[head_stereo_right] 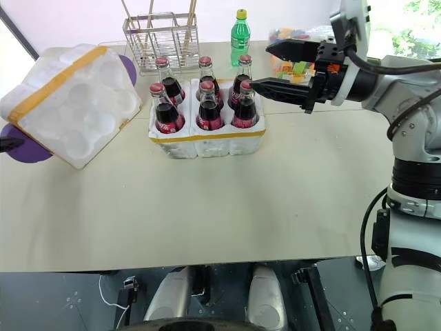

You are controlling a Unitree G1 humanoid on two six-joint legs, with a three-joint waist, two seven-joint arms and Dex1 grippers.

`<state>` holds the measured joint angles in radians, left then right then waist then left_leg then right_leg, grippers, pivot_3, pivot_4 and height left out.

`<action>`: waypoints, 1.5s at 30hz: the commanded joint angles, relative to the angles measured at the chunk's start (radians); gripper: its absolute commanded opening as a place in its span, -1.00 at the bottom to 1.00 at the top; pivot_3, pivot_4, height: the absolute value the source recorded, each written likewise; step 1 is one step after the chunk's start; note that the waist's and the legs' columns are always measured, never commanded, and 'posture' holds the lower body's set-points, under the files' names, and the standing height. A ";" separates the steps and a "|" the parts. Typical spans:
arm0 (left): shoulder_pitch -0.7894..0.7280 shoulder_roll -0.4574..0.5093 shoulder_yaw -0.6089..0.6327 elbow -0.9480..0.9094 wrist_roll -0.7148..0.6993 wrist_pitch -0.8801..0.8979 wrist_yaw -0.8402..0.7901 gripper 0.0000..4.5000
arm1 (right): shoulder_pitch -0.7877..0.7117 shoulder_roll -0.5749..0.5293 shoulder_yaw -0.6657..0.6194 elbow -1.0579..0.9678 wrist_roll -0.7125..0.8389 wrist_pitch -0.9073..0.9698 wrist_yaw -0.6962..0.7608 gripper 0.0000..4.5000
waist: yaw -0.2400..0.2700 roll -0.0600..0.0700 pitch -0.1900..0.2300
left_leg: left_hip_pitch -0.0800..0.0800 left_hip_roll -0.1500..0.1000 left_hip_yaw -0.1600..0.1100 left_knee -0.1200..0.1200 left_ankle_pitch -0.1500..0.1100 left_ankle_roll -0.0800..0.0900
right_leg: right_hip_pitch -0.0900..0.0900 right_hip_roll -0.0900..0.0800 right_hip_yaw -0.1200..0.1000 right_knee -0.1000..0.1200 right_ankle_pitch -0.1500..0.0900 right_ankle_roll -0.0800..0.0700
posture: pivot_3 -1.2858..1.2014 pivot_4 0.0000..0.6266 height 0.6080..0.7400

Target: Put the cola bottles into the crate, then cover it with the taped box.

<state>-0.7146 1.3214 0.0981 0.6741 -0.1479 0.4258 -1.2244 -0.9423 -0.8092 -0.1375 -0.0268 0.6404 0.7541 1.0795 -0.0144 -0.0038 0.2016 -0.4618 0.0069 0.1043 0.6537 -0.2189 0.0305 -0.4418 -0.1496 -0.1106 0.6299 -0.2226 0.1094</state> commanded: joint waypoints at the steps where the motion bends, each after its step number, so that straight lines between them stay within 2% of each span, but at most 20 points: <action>1: -0.151 -0.020 -0.082 0.163 0.104 -0.083 -0.010 1.00 | 0.000 -0.024 -0.050 -0.042 0.023 0.007 -0.024 0.96 | -0.002 -0.001 0.000 | 0.000 0.000 0.000 0.000 0.000 0.000 | 0.000 0.000 0.000 0.000 0.000 0.000 | 0.03 -0.52 0.94; 5: -0.295 -0.080 -0.136 0.314 0.164 -0.118 -0.013 1.00 | 0.026 -0.032 -0.072 -0.082 0.041 0.026 -0.053 0.96 | 0.001 -0.003 0.000 | 0.000 0.001 0.000 0.004 0.000 0.001 | 0.000 0.000 0.000 0.000 0.000 0.000 | 0.03 -0.52 0.94; 9: -0.337 -0.108 -0.166 0.407 0.213 -0.151 -0.010 1.00 | 0.045 -0.035 -0.088 -0.110 0.053 0.037 -0.079 0.96 | 0.001 -0.004 0.000 | -0.001 0.004 0.000 0.009 -0.002 0.003 | 0.001 -0.001 0.000 0.001 0.000 0.001 | 0.03 -0.52 0.94; 12: -0.351 -0.118 -0.172 0.443 0.233 -0.165 -0.021 0.41 | 0.046 -0.043 -0.092 -0.116 0.060 0.042 -0.088 1.00 | 0.001 -0.004 0.001 | -0.001 0.004 0.000 0.011 -0.002 0.003 | 0.001 -0.001 0.000 0.001 0.001 0.001 | 0.03 -0.52 0.94; 17: -0.362 -0.125 -0.172 0.470 0.258 -0.185 -0.011 -0.70 | 0.043 -0.053 -0.090 -0.117 0.071 0.039 -0.088 1.00 | 0.003 -0.005 0.000 | -0.001 0.005 -0.001 0.011 -0.002 0.003 | 0.001 -0.001 0.000 0.001 0.001 0.001 | 0.03 -0.52 0.94; 18: -0.364 -0.124 -0.174 0.472 0.264 -0.189 -0.003 -0.84 | 0.042 -0.054 -0.088 -0.116 0.074 0.042 -0.088 1.00 | 0.002 -0.005 0.000 | -0.001 0.005 -0.001 0.011 -0.002 0.003 | 0.001 -0.001 0.000 0.001 0.001 0.001 | 0.03 -0.52 0.94; 28: -0.390 -0.113 -0.112 0.417 0.224 -0.238 0.036 -0.86 | 0.060 -0.085 -0.085 -0.115 0.093 0.066 -0.065 1.00 | 0.003 -0.005 0.000 | -0.002 0.005 -0.001 0.012 -0.002 0.003 | 0.001 -0.001 0.000 0.002 0.001 0.001 | 0.03 -0.52 0.94; 38: -0.437 -0.193 0.027 0.102 0.052 -0.323 0.017 -0.86 | 0.078 -0.126 -0.091 -0.131 0.129 0.069 -0.018 1.00 | 0.005 -0.007 0.000 | -0.002 0.005 -0.002 0.013 -0.002 0.004 | 0.003 -0.001 0.000 0.002 0.001 0.001 | 0.03 -0.52 0.94; 41: -0.472 -0.244 -0.013 0.034 0.091 -0.416 0.064 -0.86 | 0.090 -0.130 -0.086 -0.132 0.122 0.065 -0.020 1.00 | 0.005 -0.007 0.000 | -0.002 0.004 -0.002 0.014 -0.002 0.004 | 0.003 -0.001 0.000 0.002 0.001 0.002 | 0.03 -0.52 0.94; 45: -0.516 -0.334 -0.114 0.006 0.235 -0.594 0.207 -0.86 | 0.101 -0.125 -0.099 -0.143 0.135 0.072 -0.037 1.00 | 0.006 -0.007 0.000 | 0.000 0.004 -0.002 0.014 -0.002 0.004 | 0.004 -0.001 0.000 0.003 0.002 0.002 | 0.03 -0.52 0.94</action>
<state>-1.2050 0.9853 0.0046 0.7022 0.0349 -0.0959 -1.0746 -0.8375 -0.9220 -0.1946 -0.1364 0.7570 0.8300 1.0486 -0.0088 -0.0105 0.2012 -0.4620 0.0106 0.1026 0.6674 -0.2208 0.0342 -0.4370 -0.1503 -0.1105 0.6324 -0.2210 0.1117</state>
